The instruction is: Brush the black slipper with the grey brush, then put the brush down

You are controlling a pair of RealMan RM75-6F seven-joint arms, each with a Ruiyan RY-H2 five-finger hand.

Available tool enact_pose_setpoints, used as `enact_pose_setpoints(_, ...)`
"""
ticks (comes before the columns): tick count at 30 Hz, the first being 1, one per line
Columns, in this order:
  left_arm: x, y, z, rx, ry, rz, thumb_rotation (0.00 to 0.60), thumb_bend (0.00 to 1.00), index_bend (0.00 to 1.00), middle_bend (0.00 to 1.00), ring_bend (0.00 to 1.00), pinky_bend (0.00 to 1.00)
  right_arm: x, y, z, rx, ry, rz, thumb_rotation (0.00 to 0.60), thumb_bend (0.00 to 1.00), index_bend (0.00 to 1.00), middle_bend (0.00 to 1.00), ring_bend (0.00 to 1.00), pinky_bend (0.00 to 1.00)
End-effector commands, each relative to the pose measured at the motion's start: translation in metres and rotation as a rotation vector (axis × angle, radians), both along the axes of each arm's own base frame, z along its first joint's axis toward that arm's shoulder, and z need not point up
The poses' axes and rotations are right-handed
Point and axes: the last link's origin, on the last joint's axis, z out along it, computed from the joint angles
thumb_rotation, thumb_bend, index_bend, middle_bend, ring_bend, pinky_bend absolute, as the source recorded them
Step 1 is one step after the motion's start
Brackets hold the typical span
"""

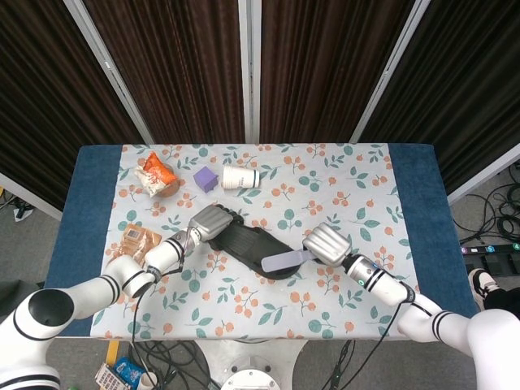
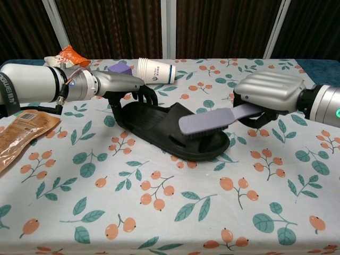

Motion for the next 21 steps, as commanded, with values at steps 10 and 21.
enact_pose_setpoints(10,0.001,0.0,0.002,0.003,-0.001,0.0,0.6,0.28,0.44,0.47,0.29,0.23,0.024,-0.031,-0.03,-0.055,0.097,0.009,0.6,0.57,1.0,1.0,1.0,1.0)
enact_pose_setpoints(21,-0.004,0.0,0.0,0.003,0.012,0.008,0.6,0.28,0.44,0.47,0.29,0.23,0.002,-0.003,-0.005,0.041,0.106,0.052,0.6,0.55,1.0,1.0,1.0,1.0)
